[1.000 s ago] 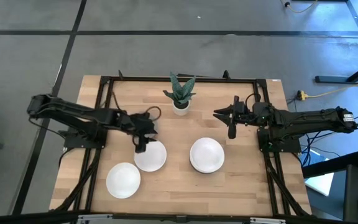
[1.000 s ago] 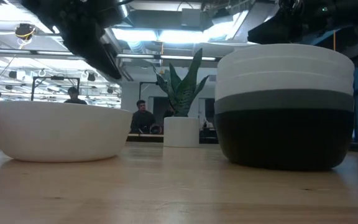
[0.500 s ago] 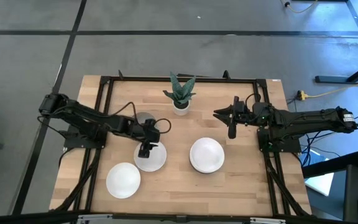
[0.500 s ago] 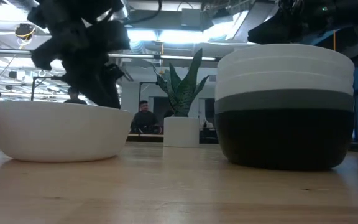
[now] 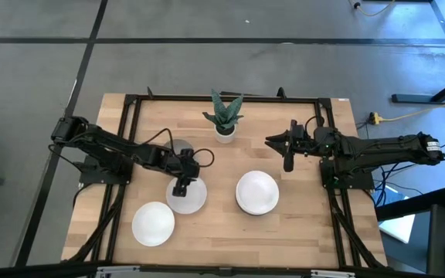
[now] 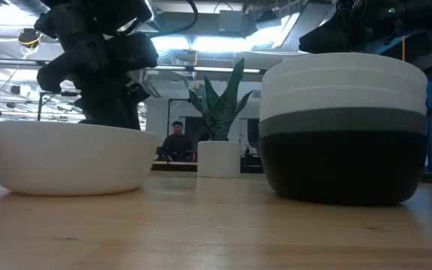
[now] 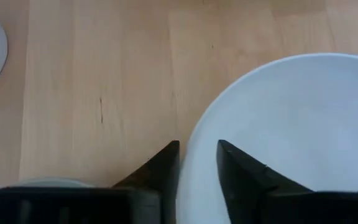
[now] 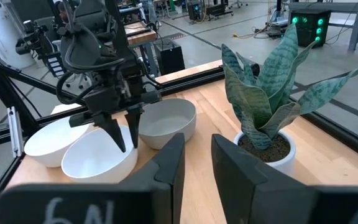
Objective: Nest bowls inside each other
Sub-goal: Stack the white bowl on the other white bowl
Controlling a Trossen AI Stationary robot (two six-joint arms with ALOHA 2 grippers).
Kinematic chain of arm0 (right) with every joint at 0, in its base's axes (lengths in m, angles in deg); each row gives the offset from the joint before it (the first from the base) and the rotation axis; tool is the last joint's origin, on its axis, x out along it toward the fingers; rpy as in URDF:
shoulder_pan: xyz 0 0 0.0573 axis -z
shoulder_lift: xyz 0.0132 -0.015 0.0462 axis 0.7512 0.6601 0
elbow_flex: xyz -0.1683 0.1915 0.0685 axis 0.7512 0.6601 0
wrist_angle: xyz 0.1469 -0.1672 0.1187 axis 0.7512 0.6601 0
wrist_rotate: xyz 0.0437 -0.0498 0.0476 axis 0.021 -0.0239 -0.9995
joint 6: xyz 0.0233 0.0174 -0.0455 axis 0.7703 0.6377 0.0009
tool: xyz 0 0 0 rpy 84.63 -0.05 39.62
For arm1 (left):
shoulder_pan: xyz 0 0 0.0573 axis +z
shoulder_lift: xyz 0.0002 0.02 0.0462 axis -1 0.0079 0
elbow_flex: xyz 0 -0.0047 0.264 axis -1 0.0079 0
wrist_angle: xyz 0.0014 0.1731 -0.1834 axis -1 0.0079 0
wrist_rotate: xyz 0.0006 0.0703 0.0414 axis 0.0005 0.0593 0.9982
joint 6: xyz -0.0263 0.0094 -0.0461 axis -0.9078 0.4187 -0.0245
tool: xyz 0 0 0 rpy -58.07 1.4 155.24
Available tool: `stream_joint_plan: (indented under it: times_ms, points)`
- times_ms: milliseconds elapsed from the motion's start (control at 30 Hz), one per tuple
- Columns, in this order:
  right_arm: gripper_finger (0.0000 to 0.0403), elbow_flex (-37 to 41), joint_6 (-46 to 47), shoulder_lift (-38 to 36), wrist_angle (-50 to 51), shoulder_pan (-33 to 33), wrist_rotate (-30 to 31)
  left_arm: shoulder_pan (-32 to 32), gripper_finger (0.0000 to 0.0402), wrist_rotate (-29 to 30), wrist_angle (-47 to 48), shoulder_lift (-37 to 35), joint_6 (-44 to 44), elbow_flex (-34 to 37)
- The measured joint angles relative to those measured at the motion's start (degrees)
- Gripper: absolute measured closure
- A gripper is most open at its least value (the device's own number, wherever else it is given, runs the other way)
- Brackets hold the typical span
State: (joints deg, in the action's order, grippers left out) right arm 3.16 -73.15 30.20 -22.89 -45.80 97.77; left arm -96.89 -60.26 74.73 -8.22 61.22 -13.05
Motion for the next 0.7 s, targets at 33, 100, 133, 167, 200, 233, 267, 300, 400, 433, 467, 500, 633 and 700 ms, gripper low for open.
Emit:
stream_joint_plan:
  times_ms: [33, 100, 133, 167, 200, 233, 267, 300, 400, 433, 467, 500, 633, 700]
  points:
    - [0.0321, 0.0, -0.02, 0.0, 0.0, 0.0, 0.0, 0.08, 0.031, -0.03, 0.0, 0.0, -0.72, 0.0]
    - [0.0321, 0.0, -0.09, 0.0, 0.0, 0.0, -0.01, 0.1, 0.0333, -0.1, 0.01, 0.0, -1.95, 0.0]
    - [0.0321, 0.0, -0.13, 0.0, 0.0, 0.0, -0.01, 0.12, 0.0343, -0.09, 0.0, 0.0, -2.56, 0.0]
    - [0.0321, 0.0, -0.13, 0.0, 0.0, 0.0, 0.0, 0.17, 0.0354, -0.1, 0.0, 0.0, -2.94, 0.0]
    - [0.0321, 0.0, -0.14, 0.0, 0.0, 0.0, -0.02, 0.2, 0.0365, -0.13, 0.0, 0.0, -3.61, 0.01]
    - [0.0321, 0.0, -0.26, 0.0, 0.0, 0.0, -0.02, 0.21, 0.0375, -0.14, 0.02, 0.0, -4.2, 0.0]
    - [0.0321, 0.0, -0.36, 0.0, 0.0, 0.0, -0.02, 0.21, 0.0385, -0.15, 0.02, 0.0, -4.38, 0.01]
    - [0.0321, 0.0, -0.58, 0.0, 0.0, 0.0, 0.0, 0.21, 0.0393, -0.17, 0.01, 0.0, -4.42, 0.02]
    - [0.0321, -0.02, -1.85, 0.02, 0.0, 0.0, -0.02, 0.21, 0.0395, -0.14, -0.42, 0.63, -5.13, 0.0]
    - [0.0321, -0.02, -1.86, 0.02, 0.0, -0.01, -0.02, 0.21, 0.0393, -0.14, 0.09, 0.63, -5.7, 0.0]
    - [0.0321, -0.02, -1.86, 0.02, 0.01, 0.0, -0.02, 0.21, 0.0393, -0.17, 0.08, 0.78, -6.15, 0.0]
    - [0.0321, -0.02, -1.87, 0.02, 0.06, 0.0, -0.02, 0.21, 0.0394, -0.21, -0.3, 1.21, -6.74, 0.0]
    - [0.0321, -0.04, -2.01, 0.02, 0.47, 0.0, -0.02, 0.21, 0.0398, -0.45, -0.78, 1.46, -8.42, 0.02]
    - [0.0321, -0.07, -2.02, 0.02, 0.92, 0.0, -0.02, 0.65, 0.0399, -0.68, -1.52, 1.46, -8.98, 0.02]
